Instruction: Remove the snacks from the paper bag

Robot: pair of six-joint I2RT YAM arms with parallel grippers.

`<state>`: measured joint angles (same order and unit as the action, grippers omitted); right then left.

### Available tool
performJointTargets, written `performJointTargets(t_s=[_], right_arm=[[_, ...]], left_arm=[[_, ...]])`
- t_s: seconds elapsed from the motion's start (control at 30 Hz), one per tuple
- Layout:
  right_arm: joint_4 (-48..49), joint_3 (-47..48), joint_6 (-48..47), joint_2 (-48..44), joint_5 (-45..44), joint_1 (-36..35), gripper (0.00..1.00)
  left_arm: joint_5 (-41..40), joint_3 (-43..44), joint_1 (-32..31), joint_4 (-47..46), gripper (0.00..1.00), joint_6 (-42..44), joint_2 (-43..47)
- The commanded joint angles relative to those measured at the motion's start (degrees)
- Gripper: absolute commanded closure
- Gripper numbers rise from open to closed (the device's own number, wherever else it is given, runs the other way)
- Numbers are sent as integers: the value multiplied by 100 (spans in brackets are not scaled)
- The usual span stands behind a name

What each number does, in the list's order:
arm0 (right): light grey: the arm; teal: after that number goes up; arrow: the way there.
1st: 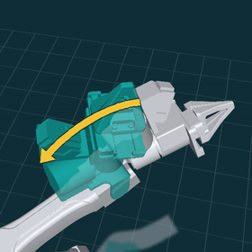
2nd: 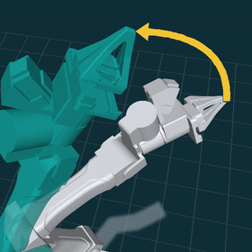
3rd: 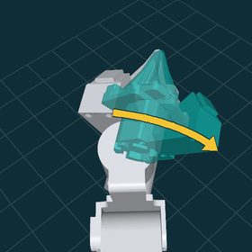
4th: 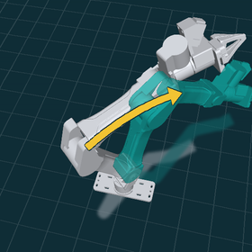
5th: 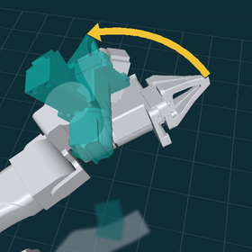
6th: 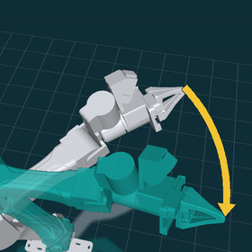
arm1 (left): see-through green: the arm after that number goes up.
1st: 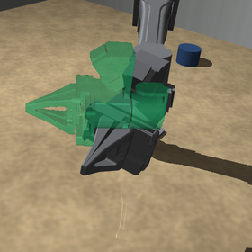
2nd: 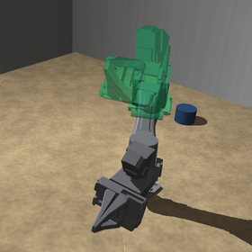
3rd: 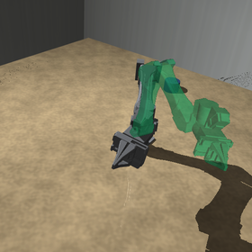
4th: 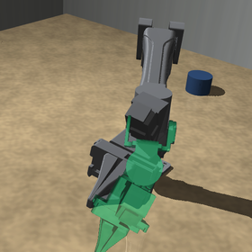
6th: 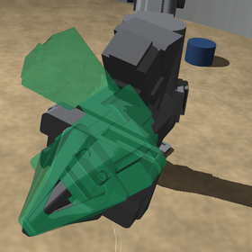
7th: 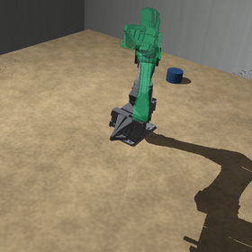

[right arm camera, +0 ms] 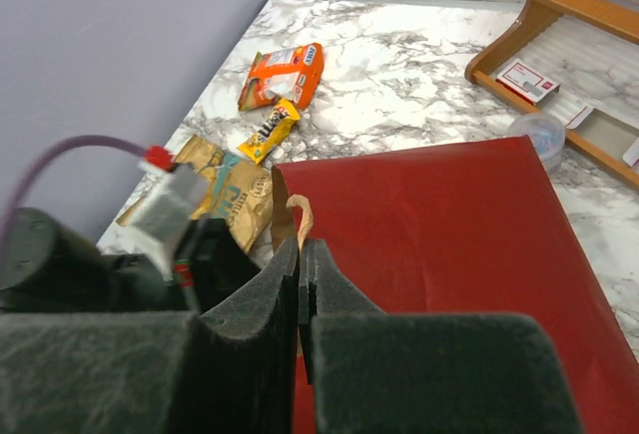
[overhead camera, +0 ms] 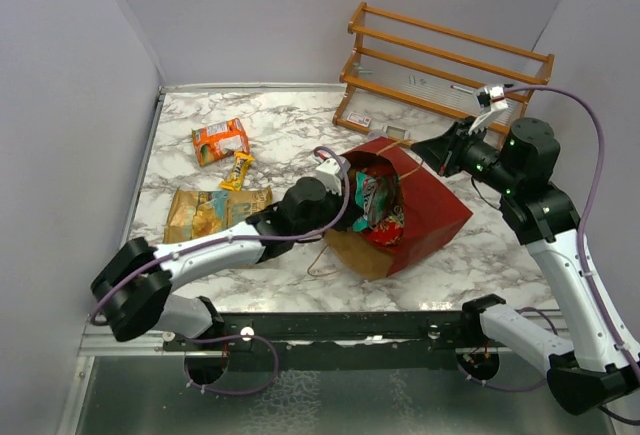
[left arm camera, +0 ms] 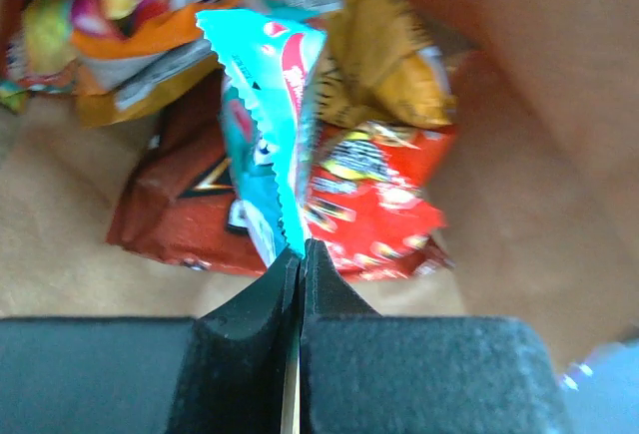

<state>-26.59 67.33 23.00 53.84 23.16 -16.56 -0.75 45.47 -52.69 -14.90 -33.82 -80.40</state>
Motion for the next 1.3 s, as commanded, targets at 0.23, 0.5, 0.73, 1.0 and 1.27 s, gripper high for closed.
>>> performJointTargets(t_s=[0.23,0.5,0.73,1.0,1.27], right_arm=[[84,76,-127,-505,-1173,-5,98],[-80,-9,-131,-1025,-2233,-5,98],[-255,-12,-245,-1523,-2943,-5,98],[-243,-69,-319,-1544,-2846,-5,98],[-100,-200,-374,-1494,-2747,-5,98]], left_arm=[[1089,490,-86,1622,100,136,2058],[950,1347,-93,2422,100,131,2777],[128,1902,-92,3074,100,670,3441],[-2031,2249,-85,4566,100,400,3299],[-2407,1966,58,4790,100,448,2603]])
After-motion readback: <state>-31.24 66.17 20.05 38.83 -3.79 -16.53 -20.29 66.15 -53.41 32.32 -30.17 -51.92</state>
